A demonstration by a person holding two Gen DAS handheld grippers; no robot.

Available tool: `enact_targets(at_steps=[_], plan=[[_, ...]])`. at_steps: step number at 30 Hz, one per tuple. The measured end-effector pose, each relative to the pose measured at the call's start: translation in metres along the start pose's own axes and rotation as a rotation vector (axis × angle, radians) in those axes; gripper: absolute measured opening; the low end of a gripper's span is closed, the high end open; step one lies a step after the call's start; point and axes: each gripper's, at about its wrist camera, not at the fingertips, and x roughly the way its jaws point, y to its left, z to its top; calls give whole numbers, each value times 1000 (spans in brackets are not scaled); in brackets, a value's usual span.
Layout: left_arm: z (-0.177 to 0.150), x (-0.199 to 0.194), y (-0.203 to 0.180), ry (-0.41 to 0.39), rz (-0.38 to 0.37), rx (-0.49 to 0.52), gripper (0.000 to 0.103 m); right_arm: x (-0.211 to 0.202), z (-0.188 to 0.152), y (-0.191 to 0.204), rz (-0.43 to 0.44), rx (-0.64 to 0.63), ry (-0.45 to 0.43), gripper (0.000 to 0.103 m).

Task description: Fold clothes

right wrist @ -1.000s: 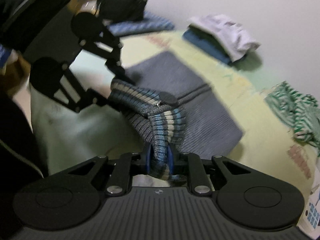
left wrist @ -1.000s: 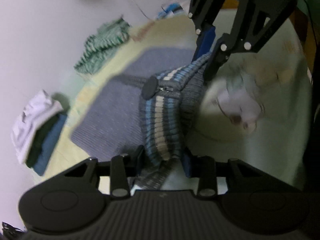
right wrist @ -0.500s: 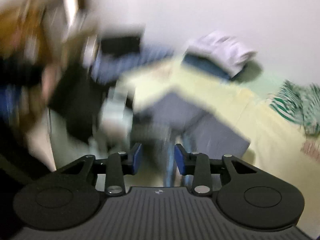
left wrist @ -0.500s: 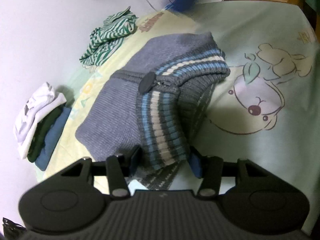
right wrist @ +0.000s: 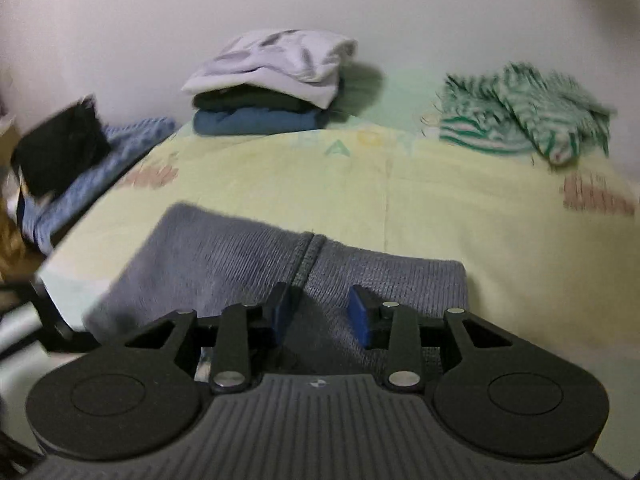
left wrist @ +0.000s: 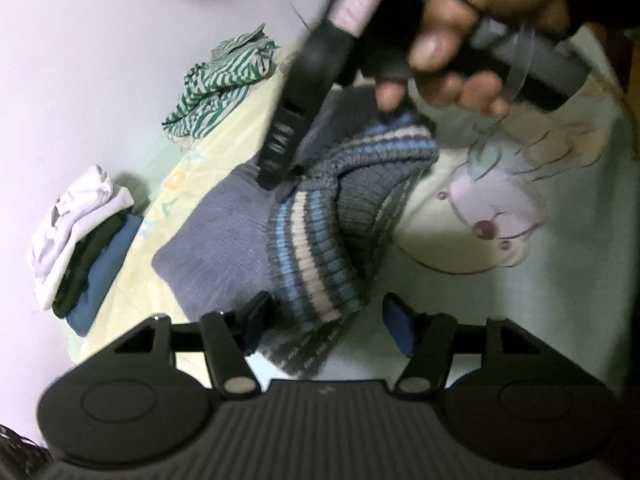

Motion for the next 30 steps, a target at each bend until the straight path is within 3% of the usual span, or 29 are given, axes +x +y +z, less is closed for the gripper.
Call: enact_targets(at_steps=[8,12,16,17,19,25,28,30], plan=[[23,-55,88,-208,45,-369,78,1,-11,-1,-18,9,-69,37],[42,-18,115,-281,96,-558,74,-1,-17,-1,-21,7,-105,37],[42,43,120,-175,120,-676,63,-7,-24,-13,18,41,-119,37],[41,59,117,-126,140,-698,55,-8,-25,-15,24,52,-118,37],[35,80,111,-71,190,-746,56,-10,-27,-19,36,74,-116,37],[8,86,98,-94,263,-919,75,-14,-30,-20,34,59,-121,37],[11,90,98,-76,293,-898,84,-15,-20,-23,38,70,-106,36],[13,94,99,-57,312,-884,92,-18,-11,-31,41,144,-135,36]])
